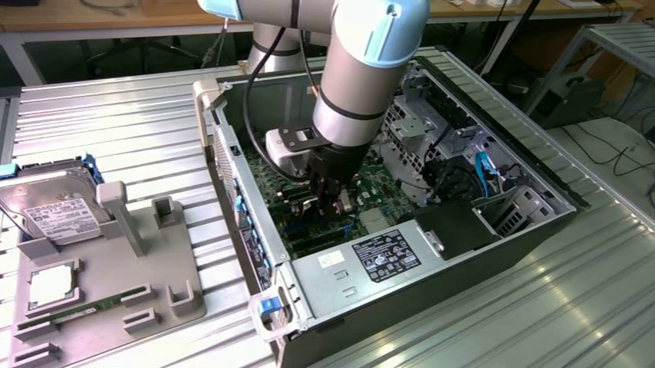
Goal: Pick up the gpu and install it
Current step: 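Insert the gpu into the slot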
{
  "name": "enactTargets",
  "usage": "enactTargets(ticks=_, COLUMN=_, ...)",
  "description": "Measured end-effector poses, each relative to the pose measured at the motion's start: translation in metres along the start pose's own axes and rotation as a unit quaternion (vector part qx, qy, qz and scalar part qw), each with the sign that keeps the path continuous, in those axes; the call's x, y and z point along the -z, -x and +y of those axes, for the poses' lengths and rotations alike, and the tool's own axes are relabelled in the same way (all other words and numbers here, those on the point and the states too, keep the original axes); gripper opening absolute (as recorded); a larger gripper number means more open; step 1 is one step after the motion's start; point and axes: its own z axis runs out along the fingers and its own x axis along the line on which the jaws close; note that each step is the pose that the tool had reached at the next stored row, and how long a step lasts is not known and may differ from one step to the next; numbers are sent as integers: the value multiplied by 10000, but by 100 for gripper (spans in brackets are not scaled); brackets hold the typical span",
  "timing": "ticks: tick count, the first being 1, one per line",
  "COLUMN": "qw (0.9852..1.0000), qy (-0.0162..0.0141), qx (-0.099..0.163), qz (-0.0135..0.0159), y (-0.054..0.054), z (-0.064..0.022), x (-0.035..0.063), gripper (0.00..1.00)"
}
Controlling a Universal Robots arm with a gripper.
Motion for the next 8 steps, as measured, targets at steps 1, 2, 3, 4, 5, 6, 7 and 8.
enactTargets(ticks=1, qw=10000, qy=0, qx=0, qz=0, y=0, z=0, x=0, gripper=28)
enactTargets(ticks=2, qw=10000, qy=0, qx=0, qz=0, y=0, z=0, x=0, gripper=28)
enactTargets(ticks=3, qw=10000, qy=0, qx=0, qz=0, y=0, z=0, x=0, gripper=28)
enactTargets(ticks=4, qw=10000, qy=0, qx=0, qz=0, y=0, z=0, x=0, gripper=28)
enactTargets(ticks=5, qw=10000, qy=0, qx=0, qz=0, y=0, z=0, x=0, gripper=28)
enactTargets(ticks=6, qw=10000, qy=0, qx=0, qz=0, y=0, z=0, x=0, gripper=28)
enactTargets(ticks=7, qw=10000, qy=0, qx=0, qz=0, y=0, z=0, x=0, gripper=28)
enactTargets(ticks=8, qw=10000, qy=0, qx=0, qz=1, y=0, z=0, x=-1, gripper=28)
